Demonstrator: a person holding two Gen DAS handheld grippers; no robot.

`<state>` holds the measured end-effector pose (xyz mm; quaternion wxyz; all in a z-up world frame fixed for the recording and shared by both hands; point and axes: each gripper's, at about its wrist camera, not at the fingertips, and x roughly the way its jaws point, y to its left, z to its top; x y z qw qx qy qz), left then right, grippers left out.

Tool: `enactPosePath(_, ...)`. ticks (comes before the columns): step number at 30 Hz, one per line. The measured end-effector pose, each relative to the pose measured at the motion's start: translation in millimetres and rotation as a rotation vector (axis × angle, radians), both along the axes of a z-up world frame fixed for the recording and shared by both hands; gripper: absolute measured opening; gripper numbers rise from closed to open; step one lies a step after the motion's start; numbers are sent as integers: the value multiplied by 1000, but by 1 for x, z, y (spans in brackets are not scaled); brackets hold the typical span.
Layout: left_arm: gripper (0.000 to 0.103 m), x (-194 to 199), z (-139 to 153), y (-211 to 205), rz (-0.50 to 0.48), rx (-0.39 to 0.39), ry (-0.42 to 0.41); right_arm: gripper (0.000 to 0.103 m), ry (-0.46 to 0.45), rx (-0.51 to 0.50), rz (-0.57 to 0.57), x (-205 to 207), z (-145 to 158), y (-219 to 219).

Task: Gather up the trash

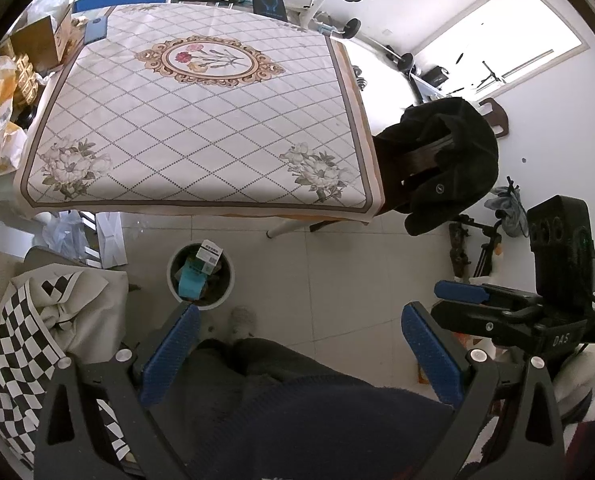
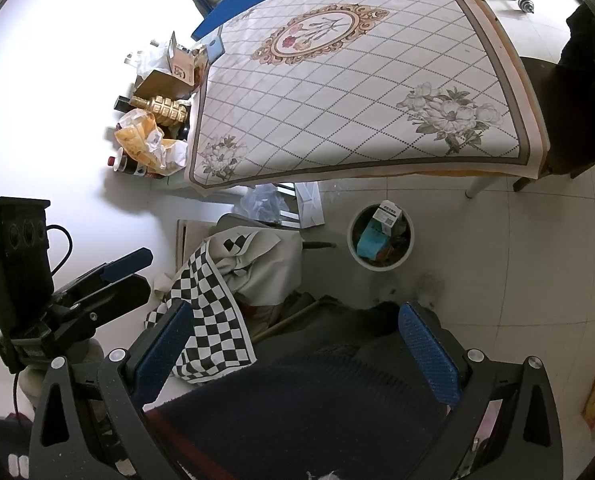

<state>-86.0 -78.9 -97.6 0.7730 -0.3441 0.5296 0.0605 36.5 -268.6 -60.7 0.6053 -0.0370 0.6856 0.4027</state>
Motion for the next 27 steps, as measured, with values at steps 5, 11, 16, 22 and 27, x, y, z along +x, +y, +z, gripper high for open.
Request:
enactPosePath(5,103,-1,1,2,9,-3,-1,103,-1,-1,-1,-1,-1,1)
enactPosePath(11,103,-3,1,5,18,-4,-1,103,2,-2,-1,-1,-1,1)
enactPosePath(16,103,-3,0,5,19,-5,-1,103,10,-5,8,-3,-3,2)
enactPosePath(22,103,-5,1,7,22,-9,-2,103,10,-5,9,-2,-3,4)
enactPosePath(27,103,-5,1,7,22,-6,-2,103,11,-3,8,-3,-2,6)
